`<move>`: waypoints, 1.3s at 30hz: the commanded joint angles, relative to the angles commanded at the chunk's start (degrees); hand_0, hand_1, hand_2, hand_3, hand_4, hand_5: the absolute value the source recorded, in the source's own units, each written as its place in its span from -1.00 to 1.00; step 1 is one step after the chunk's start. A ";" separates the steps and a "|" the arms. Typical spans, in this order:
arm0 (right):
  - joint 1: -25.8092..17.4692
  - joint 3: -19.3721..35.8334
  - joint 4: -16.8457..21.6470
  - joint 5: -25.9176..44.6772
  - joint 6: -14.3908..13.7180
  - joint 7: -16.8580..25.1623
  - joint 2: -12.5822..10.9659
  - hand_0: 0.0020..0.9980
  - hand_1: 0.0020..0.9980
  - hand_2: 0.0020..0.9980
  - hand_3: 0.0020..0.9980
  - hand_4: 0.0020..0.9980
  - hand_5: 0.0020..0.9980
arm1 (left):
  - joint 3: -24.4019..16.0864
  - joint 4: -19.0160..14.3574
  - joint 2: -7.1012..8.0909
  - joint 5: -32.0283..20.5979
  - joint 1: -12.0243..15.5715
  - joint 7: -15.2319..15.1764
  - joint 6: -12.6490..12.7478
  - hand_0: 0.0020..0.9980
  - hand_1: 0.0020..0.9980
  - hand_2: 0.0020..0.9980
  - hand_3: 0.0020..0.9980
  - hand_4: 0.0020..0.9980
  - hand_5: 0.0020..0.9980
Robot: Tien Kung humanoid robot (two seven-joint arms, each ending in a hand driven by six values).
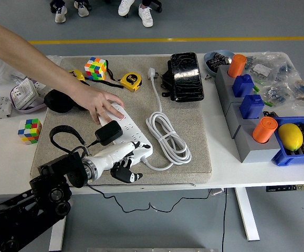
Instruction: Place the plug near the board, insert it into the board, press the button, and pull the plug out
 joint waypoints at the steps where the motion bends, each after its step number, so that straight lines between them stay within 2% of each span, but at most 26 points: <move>1: 0.00 0.02 0.00 0.01 0.00 0.00 0.01 0.10 0.17 0.08 0.02 0.69 -0.28 | -0.19 0.07 0.14 0.53 0.10 0.11 0.07 -0.87 -0.82 -0.69 0.89 0.52 -1.00; 8: 0.00 0.07 0.03 -0.01 0.01 0.00 0.02 0.10 0.17 0.08 0.02 0.69 -0.28 | -1.95 1.23 0.57 2.76 0.83 1.14 -0.57 -0.87 -0.81 -0.69 0.87 0.50 -1.00; 15: -0.02 0.15 0.04 -0.07 -0.02 0.03 0.00 0.10 0.17 0.08 0.02 0.69 -0.28 | -2.03 0.21 1.29 2.00 1.48 1.32 -1.31 -0.87 -0.81 -0.69 0.85 0.51 -1.00; 24: 0.03 0.02 0.08 -0.03 -0.01 0.03 0.01 0.10 0.17 0.08 0.02 0.69 -0.29 | -1.81 -0.02 1.02 1.59 1.45 0.62 -0.89 -0.87 -0.81 -0.69 0.85 0.49 -1.00; 39: 0.04 0.20 0.14 0.06 -0.03 0.09 -0.01 0.10 0.17 0.08 0.02 0.69 -0.29 | -1.34 1.47 0.92 1.98 1.46 2.30 -2.59 -0.87 -0.82 -0.69 0.80 0.50 -1.00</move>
